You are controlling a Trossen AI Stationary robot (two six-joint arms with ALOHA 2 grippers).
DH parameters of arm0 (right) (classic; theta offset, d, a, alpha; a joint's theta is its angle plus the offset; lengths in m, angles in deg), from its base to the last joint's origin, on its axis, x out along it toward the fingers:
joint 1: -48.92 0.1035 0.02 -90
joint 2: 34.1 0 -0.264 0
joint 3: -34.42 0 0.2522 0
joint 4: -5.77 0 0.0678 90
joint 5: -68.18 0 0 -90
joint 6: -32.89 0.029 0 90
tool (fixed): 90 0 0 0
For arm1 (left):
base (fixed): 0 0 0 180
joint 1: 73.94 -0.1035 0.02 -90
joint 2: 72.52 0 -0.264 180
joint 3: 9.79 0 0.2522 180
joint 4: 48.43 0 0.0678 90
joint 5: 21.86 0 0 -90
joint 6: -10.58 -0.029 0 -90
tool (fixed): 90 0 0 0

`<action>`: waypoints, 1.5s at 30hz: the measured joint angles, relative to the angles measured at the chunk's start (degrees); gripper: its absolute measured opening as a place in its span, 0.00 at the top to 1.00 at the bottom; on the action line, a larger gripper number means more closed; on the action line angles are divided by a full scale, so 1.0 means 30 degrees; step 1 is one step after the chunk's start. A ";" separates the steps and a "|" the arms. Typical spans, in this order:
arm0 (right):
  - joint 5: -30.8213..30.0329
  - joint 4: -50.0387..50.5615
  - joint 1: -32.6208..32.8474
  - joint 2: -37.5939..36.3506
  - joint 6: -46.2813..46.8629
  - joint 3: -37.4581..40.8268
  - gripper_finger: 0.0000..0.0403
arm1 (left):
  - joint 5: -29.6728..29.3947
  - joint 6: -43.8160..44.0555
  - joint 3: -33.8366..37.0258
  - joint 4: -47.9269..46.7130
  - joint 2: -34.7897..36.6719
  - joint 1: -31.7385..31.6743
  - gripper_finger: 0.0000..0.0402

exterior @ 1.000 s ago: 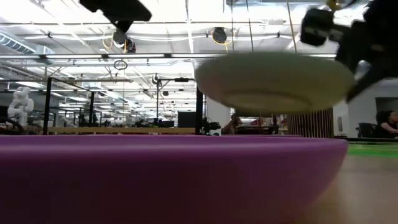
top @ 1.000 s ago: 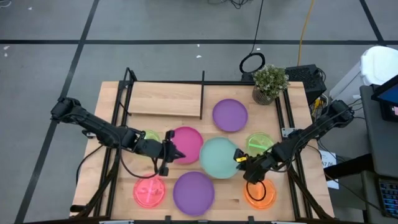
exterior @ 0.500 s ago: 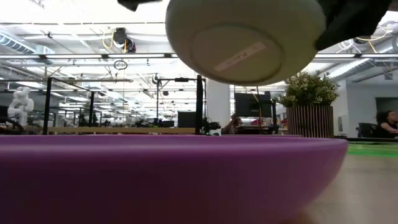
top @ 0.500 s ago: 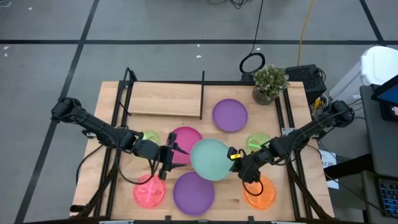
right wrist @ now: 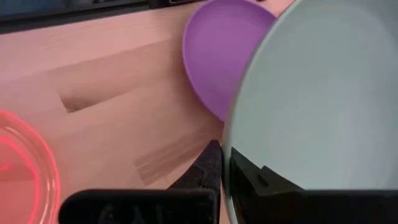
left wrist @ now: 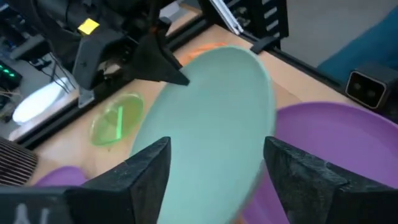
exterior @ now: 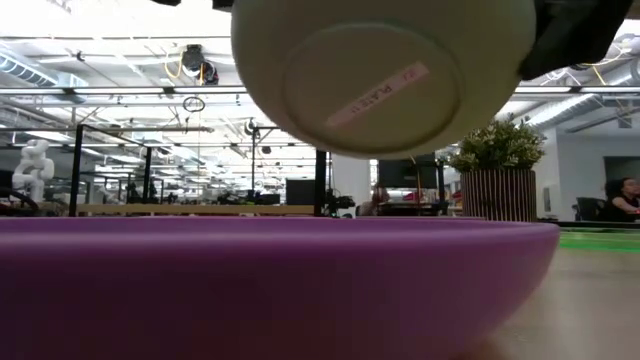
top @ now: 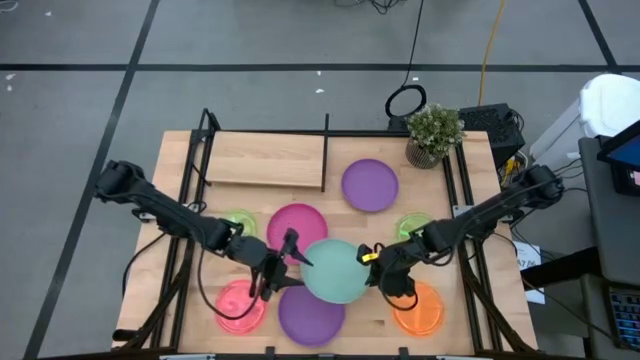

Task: Place and stack plates onto a shelf
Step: Put the blue plate on the shelf

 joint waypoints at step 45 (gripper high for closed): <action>-0.0190 -0.2862 -0.1137 0.1376 0.0247 -0.0007 0.92 | 0.2116 -0.3275 0.0029 -0.3971 -0.1267 -0.0098 0.96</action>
